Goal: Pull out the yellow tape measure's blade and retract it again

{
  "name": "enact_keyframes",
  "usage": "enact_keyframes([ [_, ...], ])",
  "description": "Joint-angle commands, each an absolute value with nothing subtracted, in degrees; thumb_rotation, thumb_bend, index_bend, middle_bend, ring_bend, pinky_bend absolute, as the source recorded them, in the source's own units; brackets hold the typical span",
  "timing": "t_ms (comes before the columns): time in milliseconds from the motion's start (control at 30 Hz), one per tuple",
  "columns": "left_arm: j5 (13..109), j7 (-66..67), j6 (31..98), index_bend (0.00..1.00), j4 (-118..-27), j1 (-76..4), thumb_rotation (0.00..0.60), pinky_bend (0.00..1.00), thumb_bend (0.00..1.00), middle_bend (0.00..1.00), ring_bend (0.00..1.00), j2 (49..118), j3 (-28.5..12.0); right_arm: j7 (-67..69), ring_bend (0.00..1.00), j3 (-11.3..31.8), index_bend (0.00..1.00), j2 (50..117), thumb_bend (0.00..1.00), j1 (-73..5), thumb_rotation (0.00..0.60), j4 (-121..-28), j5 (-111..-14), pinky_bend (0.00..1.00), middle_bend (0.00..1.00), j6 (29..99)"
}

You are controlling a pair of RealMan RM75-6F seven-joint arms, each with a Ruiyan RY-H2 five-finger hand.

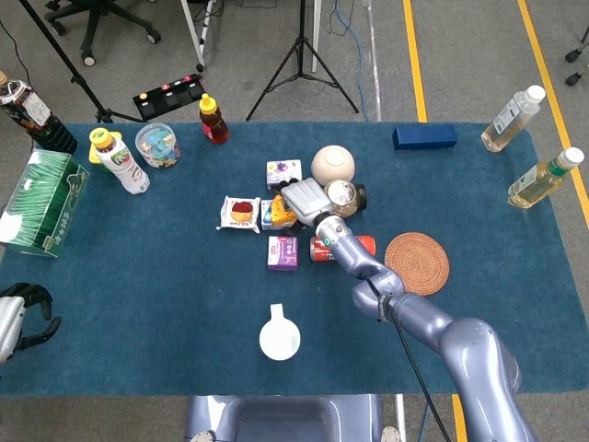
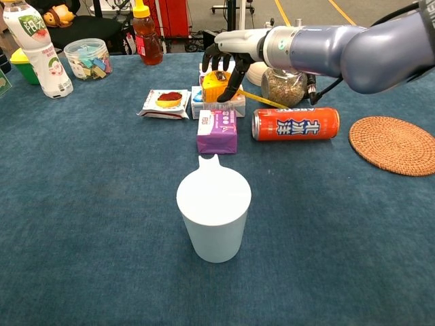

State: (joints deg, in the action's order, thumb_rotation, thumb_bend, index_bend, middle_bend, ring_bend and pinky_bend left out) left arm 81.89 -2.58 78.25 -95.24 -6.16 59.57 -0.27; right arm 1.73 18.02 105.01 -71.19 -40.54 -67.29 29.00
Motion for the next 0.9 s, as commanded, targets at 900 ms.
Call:
enact_keyframes([
  [900,81.46,-4.04,78.37,0.64,-93.65,-5.36,0.600,0.35,0.30,0.43,0.27,59.86,-0.27,-0.01,0.36,18.82,0.31,107.06,0.24,-73.70,0.510,-34.99,-63.78,0.42,0.35,24.83],
])
